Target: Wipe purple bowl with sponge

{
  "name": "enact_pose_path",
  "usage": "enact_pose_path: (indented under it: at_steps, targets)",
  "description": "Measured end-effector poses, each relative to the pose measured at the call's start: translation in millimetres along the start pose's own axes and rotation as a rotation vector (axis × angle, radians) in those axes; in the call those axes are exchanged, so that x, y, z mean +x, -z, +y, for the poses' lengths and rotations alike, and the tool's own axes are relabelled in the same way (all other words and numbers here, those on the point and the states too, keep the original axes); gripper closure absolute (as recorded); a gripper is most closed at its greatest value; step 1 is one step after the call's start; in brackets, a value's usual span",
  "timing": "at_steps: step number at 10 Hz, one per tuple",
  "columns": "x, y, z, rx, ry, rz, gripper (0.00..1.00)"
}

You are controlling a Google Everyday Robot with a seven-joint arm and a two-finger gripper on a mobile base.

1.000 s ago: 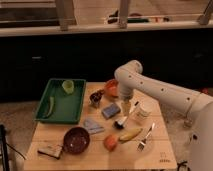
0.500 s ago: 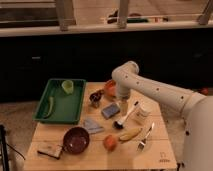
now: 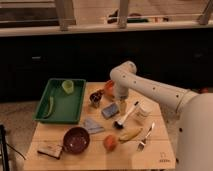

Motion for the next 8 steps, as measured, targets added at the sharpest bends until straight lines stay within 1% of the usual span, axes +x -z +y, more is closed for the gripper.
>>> enact_pose_path:
  at_steps: [1, 2, 4, 8]
  targets:
    - [1, -1, -2, 0.0, -0.003, 0.002, 0.2]
    - [-1, -2, -1, -0.001, 0.01, 0.001, 0.2]
    - [-11, -4, 3, 0.014, 0.066, -0.015, 0.2]
    - [-31, -12, 3, 0.019, 0.185, -0.031, 0.2]
